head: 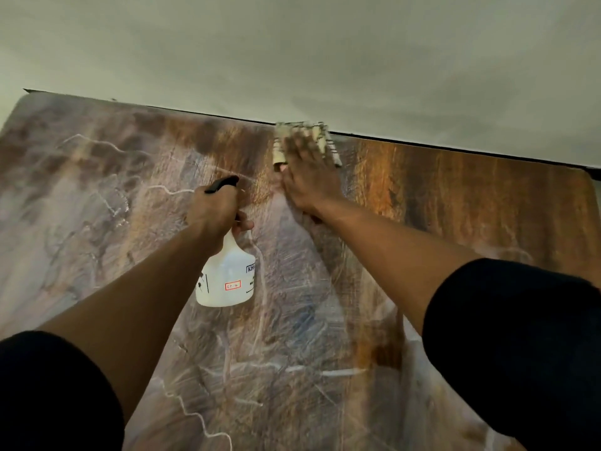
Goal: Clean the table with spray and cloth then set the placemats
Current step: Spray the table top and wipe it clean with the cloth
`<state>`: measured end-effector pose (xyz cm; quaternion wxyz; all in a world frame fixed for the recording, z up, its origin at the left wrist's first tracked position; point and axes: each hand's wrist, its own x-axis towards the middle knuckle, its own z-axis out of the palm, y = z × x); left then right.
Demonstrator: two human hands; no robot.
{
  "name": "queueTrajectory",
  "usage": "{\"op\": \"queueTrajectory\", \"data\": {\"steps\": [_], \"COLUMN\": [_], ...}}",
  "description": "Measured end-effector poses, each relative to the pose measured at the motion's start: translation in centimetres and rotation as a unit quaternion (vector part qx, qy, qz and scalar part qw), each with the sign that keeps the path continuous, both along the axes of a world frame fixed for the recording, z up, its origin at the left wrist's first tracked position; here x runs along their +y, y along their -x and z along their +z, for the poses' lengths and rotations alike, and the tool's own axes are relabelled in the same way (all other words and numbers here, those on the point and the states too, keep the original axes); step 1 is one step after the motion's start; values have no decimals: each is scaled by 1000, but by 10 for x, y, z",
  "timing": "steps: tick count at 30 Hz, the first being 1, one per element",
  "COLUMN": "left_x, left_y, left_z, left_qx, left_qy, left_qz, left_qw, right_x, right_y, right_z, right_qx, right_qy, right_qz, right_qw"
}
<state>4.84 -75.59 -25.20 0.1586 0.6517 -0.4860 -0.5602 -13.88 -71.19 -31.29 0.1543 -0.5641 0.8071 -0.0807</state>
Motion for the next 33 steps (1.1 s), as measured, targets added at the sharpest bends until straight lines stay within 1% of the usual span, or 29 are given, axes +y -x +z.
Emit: {"op": "queueTrajectory", "data": {"steps": [4,7,9,12,14,18,21,23,25,28,30,33], "left_x": [-1,1,4,10,14,22,28,34,40,50,57,69], "left_y": [1,4,7,11,11,10,12,14,16,17,19,20], "left_z": [-1,-1,-2,-2,-4,-11,-12,-7,-2,3,7,14], "left_qx": [-2,5,15,28,29,16,11,0,-3,3,10,21], "left_qy": [-11,-15,-16,-20,-24,-31,-24,-14,-7,-3,0,0], "left_qz": [-16,-27,-32,-42,-44,-27,-18,-30,-37,-34,-31,-22], "left_qw": [1000,1000,999,999,998,999,999,999,999,999,999,1000], "right_x": [32,57,70,68,59,46,55,66,78,104,124,136], "right_y": [41,79,94,94,81,29,-8,-6,12,47,69,81], "right_z": [-2,-3,-4,-5,-2,1,-2,-2,3,7,3,-1], "right_qx": [-8,-9,-5,-9,-9,2,8,7,-2,-31,-43,-54], "right_qy": [14,2,-12,-18,-17,-8,-1,-7,-19,-28,-27,-27], "right_qz": [-113,-215,-248,-259,-240,-94,8,55,41,-83,-141,-154], "right_qw": [993,977,969,966,971,996,1000,998,999,996,989,986]}}
